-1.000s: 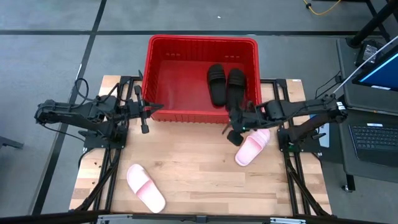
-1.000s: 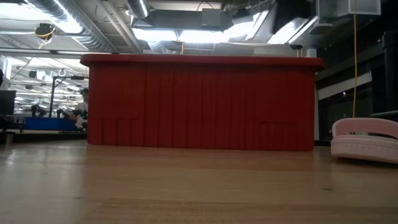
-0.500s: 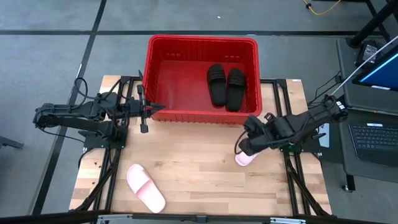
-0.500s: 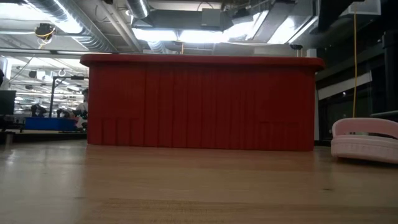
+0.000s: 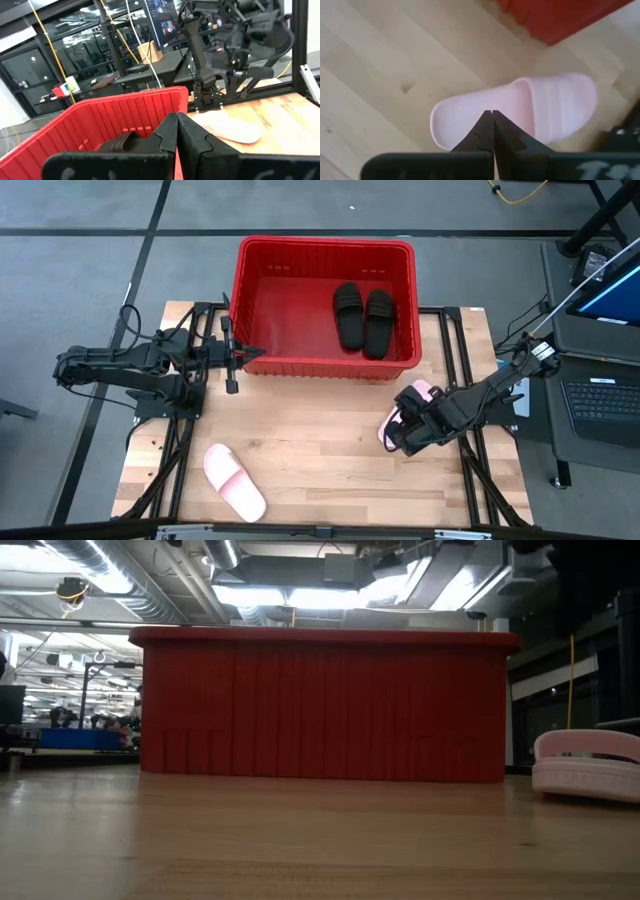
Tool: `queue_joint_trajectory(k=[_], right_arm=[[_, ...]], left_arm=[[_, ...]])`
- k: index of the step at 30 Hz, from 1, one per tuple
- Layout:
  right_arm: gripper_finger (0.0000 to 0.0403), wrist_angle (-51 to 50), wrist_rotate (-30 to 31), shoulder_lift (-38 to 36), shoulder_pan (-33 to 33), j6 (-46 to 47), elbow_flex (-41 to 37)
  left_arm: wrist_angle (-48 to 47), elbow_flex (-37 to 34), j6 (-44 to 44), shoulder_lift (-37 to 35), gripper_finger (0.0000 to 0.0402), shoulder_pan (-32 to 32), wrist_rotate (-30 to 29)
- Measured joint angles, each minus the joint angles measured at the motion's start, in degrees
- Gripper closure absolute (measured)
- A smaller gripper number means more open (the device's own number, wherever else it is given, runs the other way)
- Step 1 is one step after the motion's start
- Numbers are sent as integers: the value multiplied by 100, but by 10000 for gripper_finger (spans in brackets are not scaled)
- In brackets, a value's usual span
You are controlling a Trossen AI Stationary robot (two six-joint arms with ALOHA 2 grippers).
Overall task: Pick and place slides into bin
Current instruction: Put the right pink slide into the red bin
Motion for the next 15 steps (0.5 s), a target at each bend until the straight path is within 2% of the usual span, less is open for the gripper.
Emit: queue_joint_trajectory(k=[4,15], right_arm=[[402,411,-230,-149,74,146,-358],[396,748,-329,-884,161,455,-995]], left_arm=[[-1,-4,0,0,400,0,178],[-75,-3,-115,0,400,0,253]])
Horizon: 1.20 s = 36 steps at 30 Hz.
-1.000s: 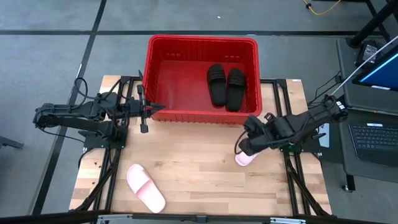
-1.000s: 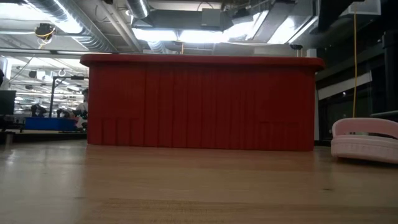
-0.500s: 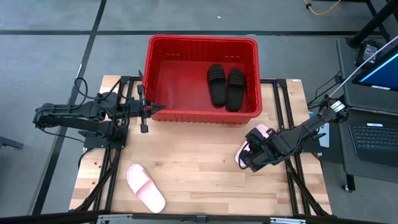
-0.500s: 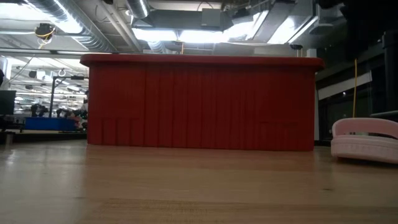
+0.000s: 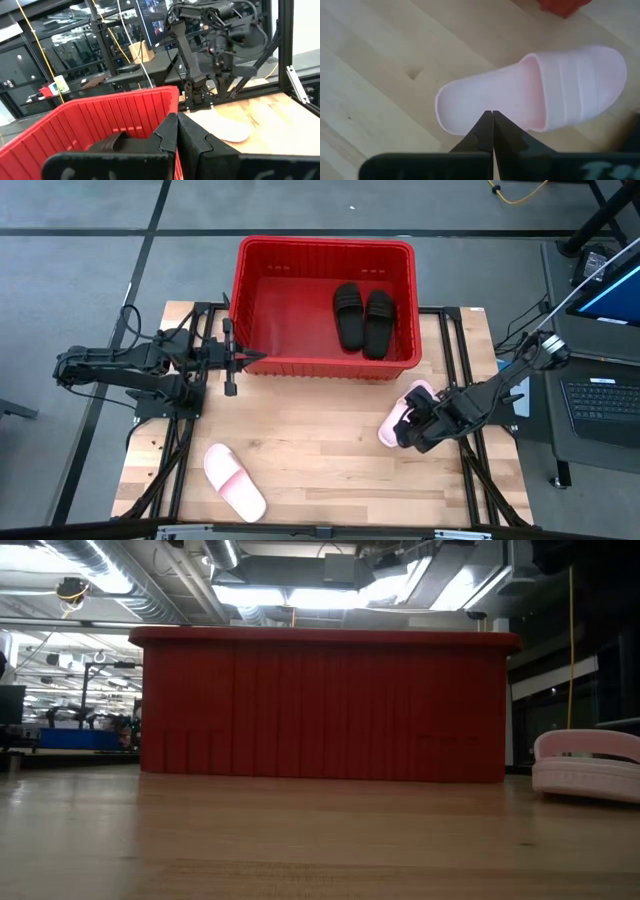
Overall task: Pick and place slides into bin
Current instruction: Put the right pink slide into the red bin
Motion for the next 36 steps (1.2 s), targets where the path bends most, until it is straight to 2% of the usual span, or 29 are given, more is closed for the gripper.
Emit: queue_joint_trajectory(k=[6,9,14,22,27,30,36], right_arm=[[394,51,-56,-140,9,88,-513],[394,381,-57,-138,11,123,-775],[398,443,-39,-140,28,120,-971],[371,418,-44,-138,-26,105,-1064],[345,431,-222,-139,-63,-230,-1016],[319,411,-406,-138,-63,-193,-1016],[266,174,-406,-138,-63,-197,-1016]], left_arm=[[-70,1,-1,0,400,0,-2],[-73,0,-2,0,400,0,-5],[-72,1,4,0,400,0,-26],[-125,1,7,0,400,0,-33],[-188,1,1,0,400,0,-33],[-190,1,-1,0,400,0,-33],[-202,1,-2,19,400,0,-33]])
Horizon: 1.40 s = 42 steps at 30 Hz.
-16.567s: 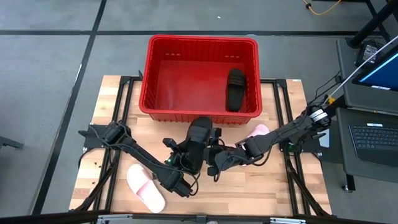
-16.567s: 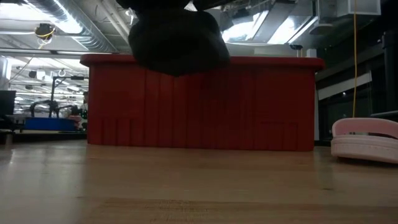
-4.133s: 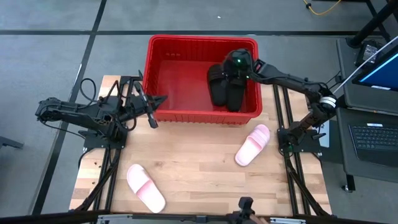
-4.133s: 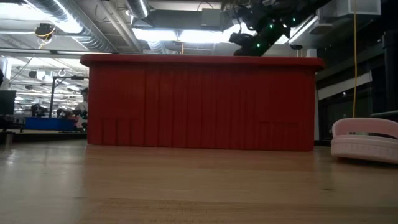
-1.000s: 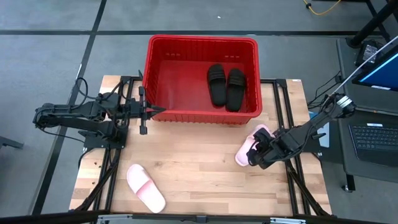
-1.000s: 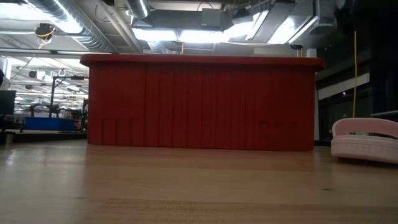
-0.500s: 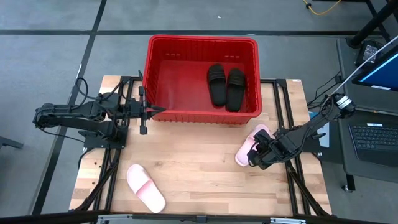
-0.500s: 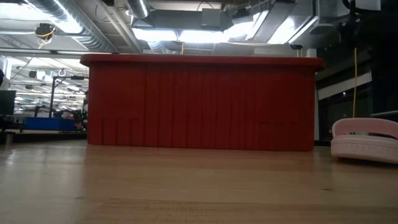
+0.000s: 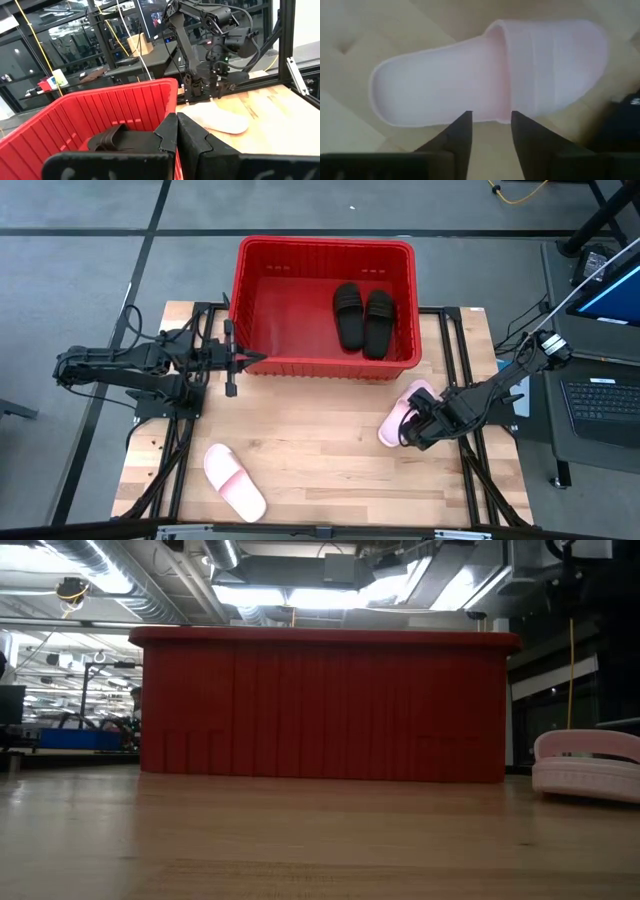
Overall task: Pick and place slides into bin
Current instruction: Put the right pink slide into the red bin
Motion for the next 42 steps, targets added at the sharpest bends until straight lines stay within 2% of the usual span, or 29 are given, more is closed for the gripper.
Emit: queue_joint_trajectory(k=[7,12,20,30,33,42], right_arm=[[223,-156,54,0,-33,4,-134],[209,-79,60,2,-33,-5,-149],[208,-46,71,152,-31,-182,-151],[209,-116,212,796,-31,-266,-157],[215,-147,371,975,-31,-49,-157],[235,-220,329,1167,-33,23,-157]], left_arm=[[-26,0,0,119,400,0,0],[-30,0,-3,212,400,0,-2],[-25,0,-4,248,400,-4,-2],[-25,0,0,246,400,-4,-2],[-25,0,-2,246,400,-4,-2],[-23,0,-2,246,400,-4,-2]])
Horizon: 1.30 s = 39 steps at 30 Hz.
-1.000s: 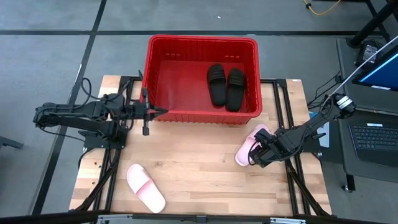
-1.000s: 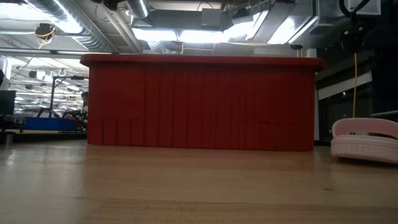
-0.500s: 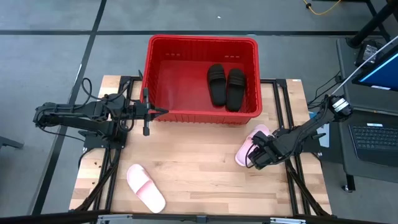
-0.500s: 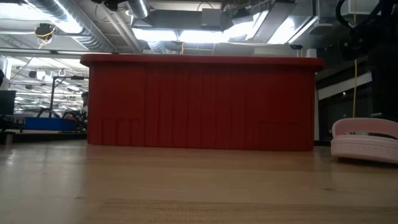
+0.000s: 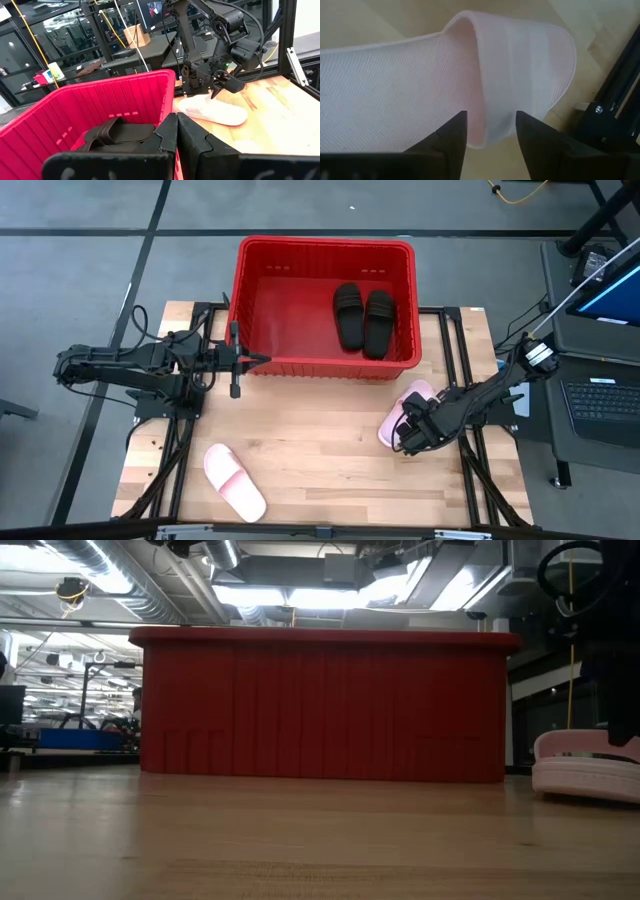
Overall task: Pick and place slides into bin
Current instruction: Put the right pink slide into the red bin
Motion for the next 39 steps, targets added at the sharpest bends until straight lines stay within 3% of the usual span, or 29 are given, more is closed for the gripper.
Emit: queue_joint_trajectory(k=[9,15,17,31,34,39], right_arm=[[264,-54,-14,0,0,8,0],[371,-52,-29,0,0,357,2],[389,-52,-90,0,0,454,4],[401,2,-233,-168,2,589,798],[401,-2,-204,-168,0,404,1053],[401,-285,180,-168,-43,283,1453]], left_arm=[[0,0,0,0,400,0,0],[1,0,-1,0,400,0,0],[2,0,-2,0,400,-1,2],[76,0,-144,-2,400,-1,17],[204,0,-144,-2,400,0,271],[619,7,-493,40,400,-2,439]])
